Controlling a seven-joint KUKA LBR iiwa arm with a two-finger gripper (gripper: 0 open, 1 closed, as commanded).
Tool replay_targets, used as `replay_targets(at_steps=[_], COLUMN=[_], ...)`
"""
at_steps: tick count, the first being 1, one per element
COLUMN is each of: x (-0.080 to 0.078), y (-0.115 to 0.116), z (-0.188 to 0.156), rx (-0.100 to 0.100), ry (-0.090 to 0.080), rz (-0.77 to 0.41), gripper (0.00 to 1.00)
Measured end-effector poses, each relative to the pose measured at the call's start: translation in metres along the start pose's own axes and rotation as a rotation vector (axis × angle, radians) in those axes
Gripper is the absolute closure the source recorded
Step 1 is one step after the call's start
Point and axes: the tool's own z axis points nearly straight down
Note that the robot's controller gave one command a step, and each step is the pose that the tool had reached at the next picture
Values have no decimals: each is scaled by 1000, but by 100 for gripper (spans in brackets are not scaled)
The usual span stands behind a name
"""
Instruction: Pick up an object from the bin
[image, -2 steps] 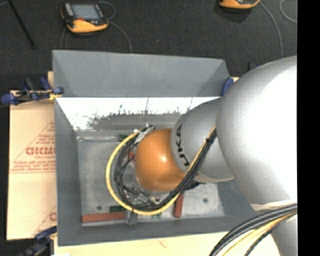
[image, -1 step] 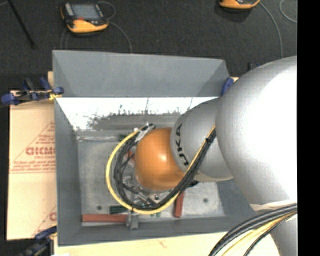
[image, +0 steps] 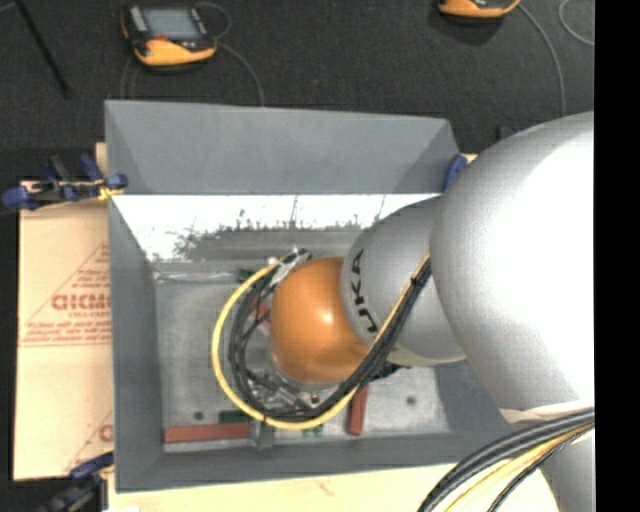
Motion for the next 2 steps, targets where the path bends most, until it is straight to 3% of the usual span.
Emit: replay_targets(at_steps=[1,2], x=[0,-7], y=[0,14], z=[0,-57], rx=[0,0], ry=[0,3], rz=[0,-69], gripper=[100,100])
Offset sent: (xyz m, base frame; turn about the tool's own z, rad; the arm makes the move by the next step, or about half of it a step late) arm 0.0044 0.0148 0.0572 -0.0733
